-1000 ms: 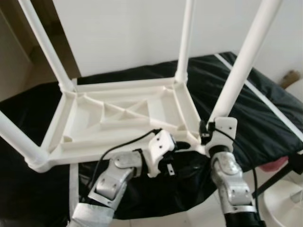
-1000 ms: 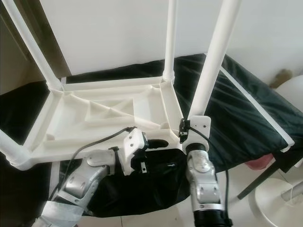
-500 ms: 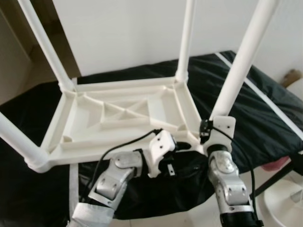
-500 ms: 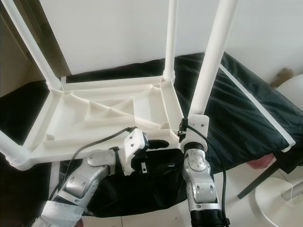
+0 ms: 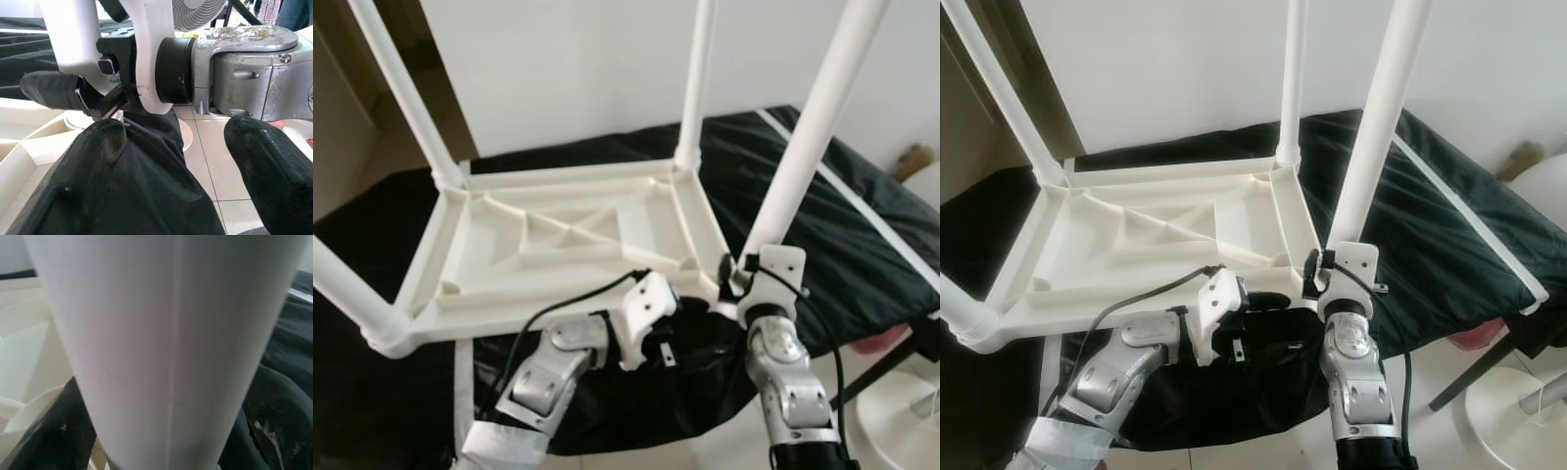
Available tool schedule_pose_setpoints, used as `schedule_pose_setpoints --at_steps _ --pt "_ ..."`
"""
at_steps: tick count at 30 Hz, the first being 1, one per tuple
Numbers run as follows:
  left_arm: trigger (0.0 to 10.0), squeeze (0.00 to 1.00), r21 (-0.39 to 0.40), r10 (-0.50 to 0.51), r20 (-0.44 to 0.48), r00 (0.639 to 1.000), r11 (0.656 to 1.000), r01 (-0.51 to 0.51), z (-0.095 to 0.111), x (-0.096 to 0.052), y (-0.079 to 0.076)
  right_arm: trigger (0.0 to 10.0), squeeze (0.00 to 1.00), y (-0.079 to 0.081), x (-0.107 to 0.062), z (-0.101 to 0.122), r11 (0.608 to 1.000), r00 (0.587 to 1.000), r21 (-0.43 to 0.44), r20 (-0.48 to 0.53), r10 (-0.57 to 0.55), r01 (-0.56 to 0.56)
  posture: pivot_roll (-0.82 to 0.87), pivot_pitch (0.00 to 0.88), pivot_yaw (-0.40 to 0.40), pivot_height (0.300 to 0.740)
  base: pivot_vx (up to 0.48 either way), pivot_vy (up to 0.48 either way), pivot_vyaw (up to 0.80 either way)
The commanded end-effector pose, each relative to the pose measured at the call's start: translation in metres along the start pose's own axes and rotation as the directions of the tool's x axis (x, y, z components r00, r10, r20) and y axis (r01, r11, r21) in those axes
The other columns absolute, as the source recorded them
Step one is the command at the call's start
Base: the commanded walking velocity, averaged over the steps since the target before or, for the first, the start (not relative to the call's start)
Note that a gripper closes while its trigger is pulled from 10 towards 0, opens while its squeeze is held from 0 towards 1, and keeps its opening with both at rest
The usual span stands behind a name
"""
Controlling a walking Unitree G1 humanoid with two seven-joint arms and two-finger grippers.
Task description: Building children table
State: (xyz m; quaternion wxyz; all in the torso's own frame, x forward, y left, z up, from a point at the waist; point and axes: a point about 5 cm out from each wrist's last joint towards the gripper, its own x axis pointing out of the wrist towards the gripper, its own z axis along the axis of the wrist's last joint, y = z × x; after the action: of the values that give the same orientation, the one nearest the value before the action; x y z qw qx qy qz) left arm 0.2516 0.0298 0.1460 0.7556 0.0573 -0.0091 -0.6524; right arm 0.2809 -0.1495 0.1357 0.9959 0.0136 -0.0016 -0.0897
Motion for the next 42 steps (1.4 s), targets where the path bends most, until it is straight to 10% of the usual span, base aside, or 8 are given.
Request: schedule_pose_setpoints --at_steps 1,9,11,20,36,37,39,42 --pt "10.0 0.0 -0.007 0.03 -0.005 1.0 1.0 -0.03 -0.001 -0.001 0.0 10.0 1.0 -0.01 -0.001 0.003 0.999 0.999 0.02 0.032 0.03 -0.031 -0.09 0.0 0.024 0.74 0.0 0.0 0.0" --pt "10.0 0.0 -0.006 0.025 -0.011 1.0 1.0 -0.025 -0.002 -0.001 0.0 10.0 1.0 -0.026 0.0 0.003 0.995 0.994 0.023 0.043 0.098 -0.099 -0.09 0.0 0.03 0.74 0.0 0.0 0.0" --pt "10.0 0.0 -0.005 0.02 -0.012 1.0 1.0 -0.02 -0.002 -0.001 0.001 10.0 0.0 -0.034 0.0 0.004 0.976 0.975 0.007 0.046 0.217 -0.218 -0.1 0.0 0.039 0.74 0.0 0.0 0.0" --pt "10.0 0.0 0.001 0.003 -0.012 1.0 1.0 -0.003 -0.001 0.002 0.001 10.0 0.0 -0.034 0.005 0.008 0.788 0.791 -0.102 0.008 0.611 -0.607 -0.11 0.0 0.05 0.74 0.0 0.0 0.0" --pt "10.0 0.0 0.012 0.015 -0.014 1.0 1.0 -0.015 0.001 0.0 0.004 10.0 0.0 -0.03 0.028 0.001 0.643 0.671 -0.204 -0.119 0.732 -0.738 -0.08 0.0 0.041 0.74 0.0 0.0 0.0" --pt "10.0 0.0 0.013 0.017 -0.014 1.0 1.0 -0.017 0.001 0.0 0.004 2.9 0.0 -0.029 0.029 -0.001 0.633 0.663 -0.21 -0.13 0.738 -0.745 -0.08 0.0 0.039 0.74 0.0 0.0 0.0" --pt "10.0 0.0 0.013 0.018 -0.014 1.0 1.0 -0.018 0.001 0.0 0.004 0.0 0.0 -0.029 0.029 -0.003 0.624 0.655 -0.21 -0.14 0.742 -0.752 -0.08 0.0 0.04 0.74 0.0 0.0 0.0" --pt "10.0 0.0 0.014 0.019 -0.014 1.0 1.0 -0.019 0.001 -0.001 0.004 0.0 0.0 -0.029 0.03 -0.004 0.62 0.651 -0.209 -0.146 0.745 -0.757 -0.08 0.0 0.04 0.74 0.0 0.0 0.0"
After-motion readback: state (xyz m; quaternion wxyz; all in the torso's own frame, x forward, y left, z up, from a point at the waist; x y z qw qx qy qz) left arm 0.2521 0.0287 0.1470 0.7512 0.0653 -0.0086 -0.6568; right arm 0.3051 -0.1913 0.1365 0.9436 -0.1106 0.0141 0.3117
